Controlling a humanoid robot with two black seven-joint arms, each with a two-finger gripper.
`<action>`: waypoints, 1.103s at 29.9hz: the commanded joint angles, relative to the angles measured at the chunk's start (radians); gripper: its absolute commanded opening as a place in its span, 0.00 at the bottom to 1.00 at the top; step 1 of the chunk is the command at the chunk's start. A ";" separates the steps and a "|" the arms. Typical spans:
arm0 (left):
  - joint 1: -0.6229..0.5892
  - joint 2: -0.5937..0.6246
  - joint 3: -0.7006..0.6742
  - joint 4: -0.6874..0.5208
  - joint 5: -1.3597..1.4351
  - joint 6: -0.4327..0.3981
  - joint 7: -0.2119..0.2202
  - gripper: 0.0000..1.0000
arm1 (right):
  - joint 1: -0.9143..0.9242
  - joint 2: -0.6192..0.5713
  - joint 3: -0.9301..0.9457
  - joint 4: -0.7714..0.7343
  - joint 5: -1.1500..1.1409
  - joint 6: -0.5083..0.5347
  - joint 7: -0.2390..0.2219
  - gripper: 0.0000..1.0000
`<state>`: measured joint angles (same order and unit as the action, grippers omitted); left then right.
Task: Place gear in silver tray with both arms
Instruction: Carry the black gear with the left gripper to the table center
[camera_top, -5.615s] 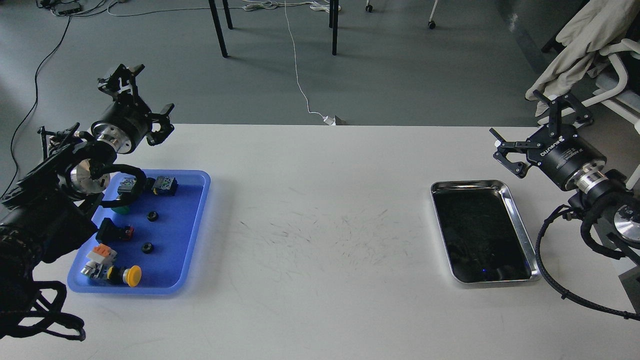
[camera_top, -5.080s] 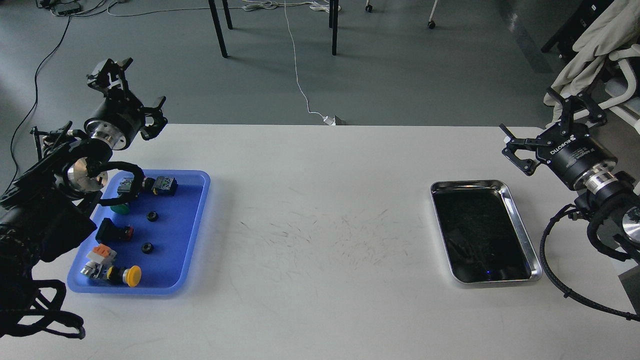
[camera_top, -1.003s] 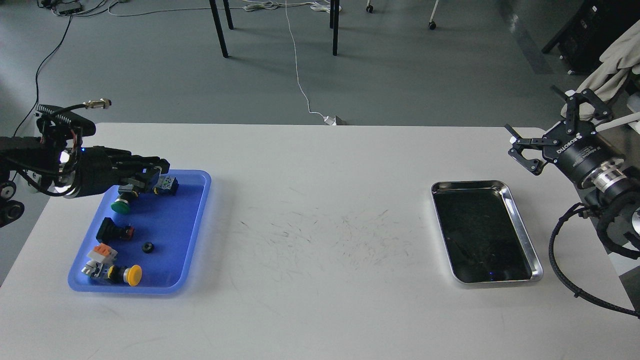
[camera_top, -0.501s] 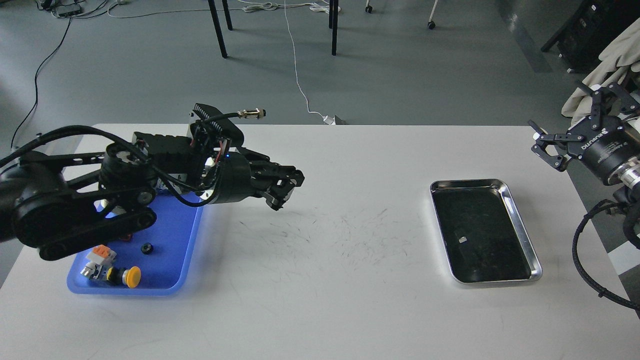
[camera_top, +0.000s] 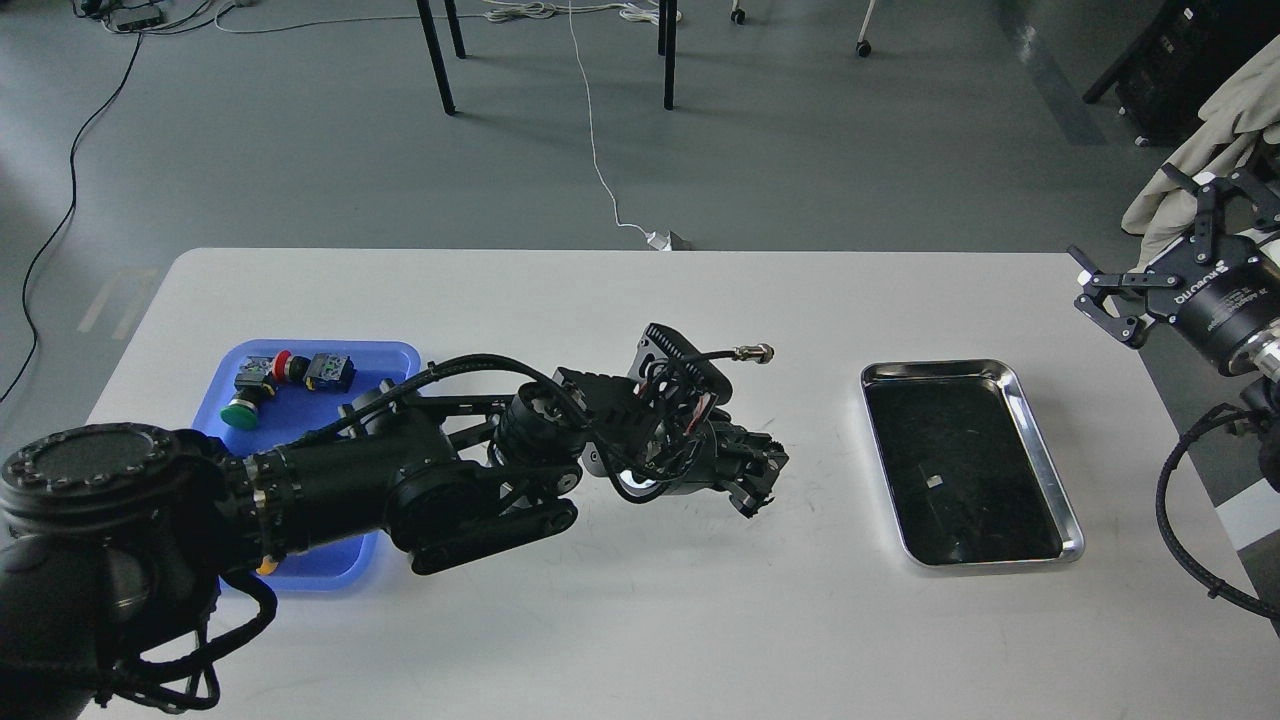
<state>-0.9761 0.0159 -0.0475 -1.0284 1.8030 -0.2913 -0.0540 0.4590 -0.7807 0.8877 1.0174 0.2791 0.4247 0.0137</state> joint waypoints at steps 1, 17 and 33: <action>0.023 -0.016 0.000 0.033 0.006 0.018 0.000 0.13 | 0.000 0.001 -0.001 0.000 0.000 -0.001 0.000 0.99; 0.048 -0.016 0.000 0.152 0.006 0.040 -0.003 0.16 | -0.003 0.003 -0.001 -0.013 0.000 -0.001 0.000 0.99; 0.063 -0.016 -0.009 0.154 -0.013 0.067 -0.003 0.61 | -0.003 0.003 -0.001 -0.010 0.000 0.000 0.002 0.99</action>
<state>-0.9150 -0.0001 -0.0496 -0.8748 1.7950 -0.2256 -0.0557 0.4560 -0.7766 0.8853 1.0074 0.2791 0.4248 0.0154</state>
